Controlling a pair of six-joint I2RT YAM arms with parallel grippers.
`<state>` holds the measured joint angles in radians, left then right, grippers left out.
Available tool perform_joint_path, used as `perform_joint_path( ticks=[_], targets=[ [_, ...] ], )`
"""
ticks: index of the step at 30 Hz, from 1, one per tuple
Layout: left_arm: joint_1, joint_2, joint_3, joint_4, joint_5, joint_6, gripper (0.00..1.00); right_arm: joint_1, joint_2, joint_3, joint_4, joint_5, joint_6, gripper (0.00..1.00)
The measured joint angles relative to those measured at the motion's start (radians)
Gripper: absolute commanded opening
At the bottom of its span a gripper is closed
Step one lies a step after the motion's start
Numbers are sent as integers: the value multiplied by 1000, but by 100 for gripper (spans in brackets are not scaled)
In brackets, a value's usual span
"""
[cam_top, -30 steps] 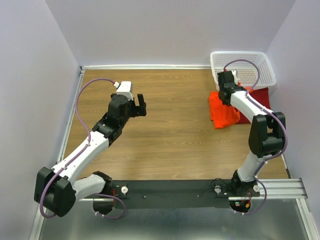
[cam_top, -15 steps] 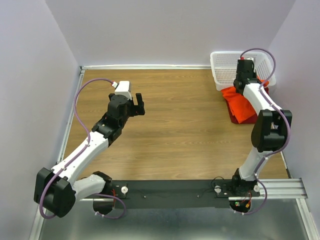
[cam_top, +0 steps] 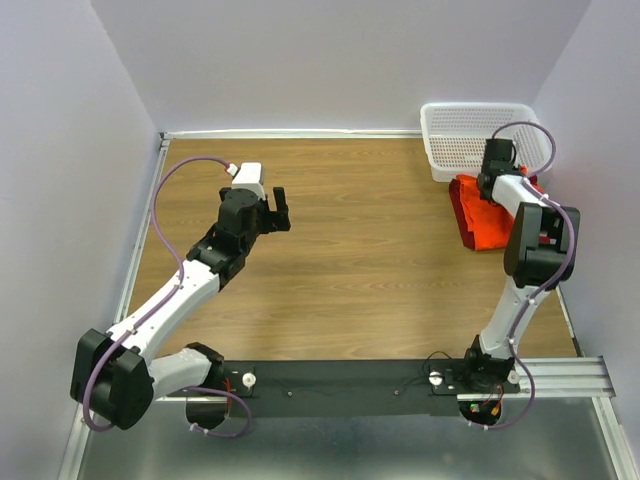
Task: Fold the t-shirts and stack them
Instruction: Neatly place the folded tshirt to the corner
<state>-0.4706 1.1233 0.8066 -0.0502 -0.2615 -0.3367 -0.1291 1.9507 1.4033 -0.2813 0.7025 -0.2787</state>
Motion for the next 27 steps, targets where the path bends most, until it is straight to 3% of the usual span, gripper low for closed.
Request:
perform_joint_path(
  ticks=[3,6,13,17,19,22,27],
  targets=[
    [0,10,0,0,0,0,98,0,51,0,1,3,15,63],
    [1,12,0,0,0,1,98,1,96,6,0,47,26,75],
    [8,14,0,0,0,3,98,1,90,46,-2,192,94,85],
    [10,14,0,0,0,4,98,1,16,76,0,248,114,86],
    [12,14,0,0,0,3,98,1,-34,77,2,262,125,75],
    [14,14,0,0,0,3,98,1,-117,61,3,249,160,68],
    [18,14,0,0,1,3,98,1,-305,-61,18,8,280,55]
  ],
)
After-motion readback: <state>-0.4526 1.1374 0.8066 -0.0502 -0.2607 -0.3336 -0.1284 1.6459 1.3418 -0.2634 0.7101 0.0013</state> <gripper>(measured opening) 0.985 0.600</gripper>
